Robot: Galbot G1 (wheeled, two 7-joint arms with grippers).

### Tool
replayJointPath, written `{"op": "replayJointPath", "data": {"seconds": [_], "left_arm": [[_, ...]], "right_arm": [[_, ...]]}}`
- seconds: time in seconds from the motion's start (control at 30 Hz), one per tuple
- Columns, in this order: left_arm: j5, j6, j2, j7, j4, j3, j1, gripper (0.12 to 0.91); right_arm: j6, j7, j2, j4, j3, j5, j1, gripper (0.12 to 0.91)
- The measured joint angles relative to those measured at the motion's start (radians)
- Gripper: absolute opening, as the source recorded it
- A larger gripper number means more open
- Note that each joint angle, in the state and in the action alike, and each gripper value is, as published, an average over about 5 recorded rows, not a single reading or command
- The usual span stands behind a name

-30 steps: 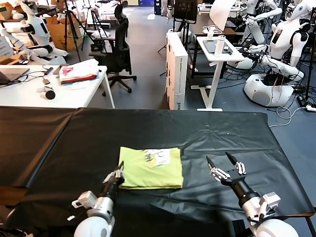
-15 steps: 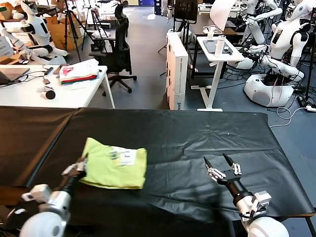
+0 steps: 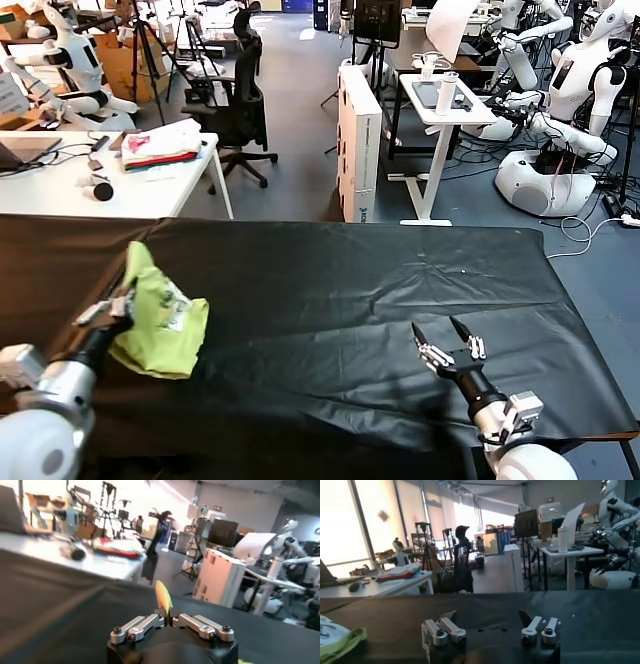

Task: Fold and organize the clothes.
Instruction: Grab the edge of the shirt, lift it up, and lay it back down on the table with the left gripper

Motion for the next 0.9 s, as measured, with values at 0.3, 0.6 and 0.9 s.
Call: {"op": "replayJointPath", "data": {"seconds": [0.3,0.6,0.9], "left_arm": [[0.078,0.012,-0.277,-0.047,0.016,0.343,-0.094,0.188],[0.219,-0.018,-0.488,-0.006,0.245,0.581,-0.196,0.188],[0.304,-0.020,-0.494,0.035,0.343,0.646,-0.225,0.562]], "right_arm": [[-0.016,0.005,0.019,0.004,0.014,-0.027,-0.019,0.907],[-0.069,-0.032,-0.009,0.003,-0.010,-0.004,0.018,0.907],[-0.223,-0.024,-0.056,0.009,-0.080,0.137,0.109,0.907]]}}
